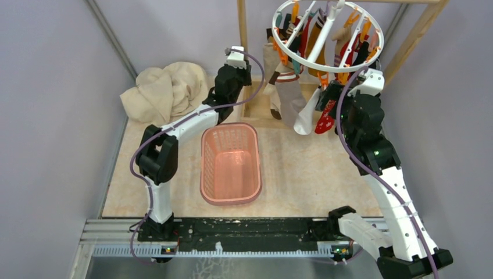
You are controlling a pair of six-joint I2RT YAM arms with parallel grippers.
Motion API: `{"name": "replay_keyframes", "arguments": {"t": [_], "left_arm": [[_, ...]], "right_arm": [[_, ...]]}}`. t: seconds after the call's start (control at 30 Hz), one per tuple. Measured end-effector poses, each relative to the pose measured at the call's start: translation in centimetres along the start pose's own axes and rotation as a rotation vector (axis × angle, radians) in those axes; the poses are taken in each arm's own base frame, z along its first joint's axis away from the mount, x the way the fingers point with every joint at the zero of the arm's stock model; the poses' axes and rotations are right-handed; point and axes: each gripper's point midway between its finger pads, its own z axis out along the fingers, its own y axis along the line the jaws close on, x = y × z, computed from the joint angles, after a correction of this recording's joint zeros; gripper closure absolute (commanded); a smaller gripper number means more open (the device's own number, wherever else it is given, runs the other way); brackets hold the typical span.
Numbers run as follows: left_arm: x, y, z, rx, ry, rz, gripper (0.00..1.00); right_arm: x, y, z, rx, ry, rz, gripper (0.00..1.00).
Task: Remove the socks clipped to the hanger
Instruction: Move the clothesline to the center of the board.
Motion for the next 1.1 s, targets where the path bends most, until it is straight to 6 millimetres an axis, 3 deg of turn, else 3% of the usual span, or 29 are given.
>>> {"name": "replay_keyframes", "arguments": {"t": [0.27,0.63,1.1], "left_arm": [[0.0,0.3,-0.2,-0.060,-0.007,0.050,0.96],[0.0,1.0,-0.5,-0.070,-0.019,0.071,1.00],[-1.1,10.2,-3.4,-0.175,-0.017,0.057,1.00]], "right_arm": [[1.0,-0.3,0.2,0.006,0.020,-0.016,0.07],[1.3,-0.4,0.1,0.007,0.027,-0.019,0.06],[0.9,0.0,0.0,-0.012,0.020,-0.010,0.05]]}}
